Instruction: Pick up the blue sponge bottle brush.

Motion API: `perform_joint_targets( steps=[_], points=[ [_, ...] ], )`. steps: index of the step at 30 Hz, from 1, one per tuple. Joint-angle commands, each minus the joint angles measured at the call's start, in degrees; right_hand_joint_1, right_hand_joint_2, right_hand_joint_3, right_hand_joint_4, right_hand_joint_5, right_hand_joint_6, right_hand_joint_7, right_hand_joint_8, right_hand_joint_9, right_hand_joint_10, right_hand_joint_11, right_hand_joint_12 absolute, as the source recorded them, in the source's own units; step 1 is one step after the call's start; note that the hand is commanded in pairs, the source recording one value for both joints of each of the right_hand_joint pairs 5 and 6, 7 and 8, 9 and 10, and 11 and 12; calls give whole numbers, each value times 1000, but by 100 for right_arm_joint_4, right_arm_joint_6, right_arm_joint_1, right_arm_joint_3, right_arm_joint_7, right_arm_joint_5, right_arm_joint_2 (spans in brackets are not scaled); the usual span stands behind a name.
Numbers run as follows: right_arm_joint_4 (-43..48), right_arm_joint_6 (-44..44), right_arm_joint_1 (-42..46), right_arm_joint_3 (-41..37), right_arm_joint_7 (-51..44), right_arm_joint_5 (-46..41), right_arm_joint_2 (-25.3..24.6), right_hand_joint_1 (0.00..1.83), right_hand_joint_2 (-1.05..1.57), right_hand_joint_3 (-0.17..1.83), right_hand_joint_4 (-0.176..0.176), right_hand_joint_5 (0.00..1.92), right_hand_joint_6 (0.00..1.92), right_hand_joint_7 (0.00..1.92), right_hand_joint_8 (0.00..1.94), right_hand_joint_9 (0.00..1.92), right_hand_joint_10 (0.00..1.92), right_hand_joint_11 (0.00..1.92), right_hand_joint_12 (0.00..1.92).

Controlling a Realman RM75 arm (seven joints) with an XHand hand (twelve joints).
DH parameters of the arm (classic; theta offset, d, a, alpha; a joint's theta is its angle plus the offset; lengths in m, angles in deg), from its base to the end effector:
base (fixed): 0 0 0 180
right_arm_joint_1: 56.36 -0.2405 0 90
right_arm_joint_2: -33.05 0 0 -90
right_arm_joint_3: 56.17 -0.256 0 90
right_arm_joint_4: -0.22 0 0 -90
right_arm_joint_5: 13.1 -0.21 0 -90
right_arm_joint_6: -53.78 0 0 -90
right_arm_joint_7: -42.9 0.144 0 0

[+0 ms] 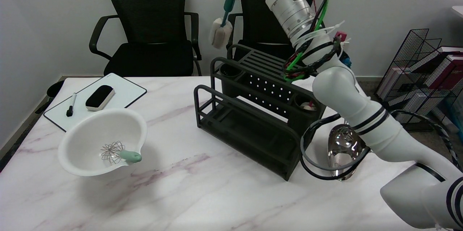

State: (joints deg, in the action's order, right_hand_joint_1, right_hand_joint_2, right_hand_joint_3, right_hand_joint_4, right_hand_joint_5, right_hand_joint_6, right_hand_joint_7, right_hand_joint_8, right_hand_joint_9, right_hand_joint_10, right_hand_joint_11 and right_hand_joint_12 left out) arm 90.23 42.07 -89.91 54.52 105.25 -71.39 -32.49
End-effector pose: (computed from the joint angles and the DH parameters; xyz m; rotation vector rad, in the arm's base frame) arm -0.0309 -0.4251 0.2484 1.8066 -1.0995 1.5589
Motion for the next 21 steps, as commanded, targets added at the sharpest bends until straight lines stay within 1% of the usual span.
perform_joint_targets(
  steps=[1,3,5,6,8,12,14,17,21],
  points=[
    [1746,-512,872,636,25,-1296,108,1124,1571,211,0,1920,1920,1920,1920,1920,1920,1920,1920],
    [1704,-1032,1020,1096,25,-1284,141,1125,1571,197,0,1920,1920,1920,1920,1920,1920,1920,1920],
    [1656,-1357,1387,1272,33,-1343,189,1125,1571,201,0,1920,1920,1920,1920,1920,1920,1920,1920],
    [1655,-1463,1494,1272,33,-1317,196,1128,1571,206,0,1920,1920,1920,1920,1920,1920,1920,1920],
    [1659,-1830,2183,1256,33,-1180,188,1132,1571,208,0,1920,1920,1920,1920,1920,1920,1920,1920],
    [1602,-2450,3263,1160,32,-706,150,1139,1571,213,0,1920,1920,1920,1920,1920,1920,1920,1920],
    [1480,-2861,3908,1137,19,-478,214,1145,1571,215,0,1920,1920,1920,1920,1920,1920,1920,1920],
    [1320,-3355,4553,1137,33,-117,340,1147,1571,216,0,1920,1920,1920,1920,1920,1920,1920,1920],
    [1282,-3785,5091,1202,33,440,289,1149,1571,218,0,1920,1920,1920,1920,1920,1920,1920,1920]
  ],
)
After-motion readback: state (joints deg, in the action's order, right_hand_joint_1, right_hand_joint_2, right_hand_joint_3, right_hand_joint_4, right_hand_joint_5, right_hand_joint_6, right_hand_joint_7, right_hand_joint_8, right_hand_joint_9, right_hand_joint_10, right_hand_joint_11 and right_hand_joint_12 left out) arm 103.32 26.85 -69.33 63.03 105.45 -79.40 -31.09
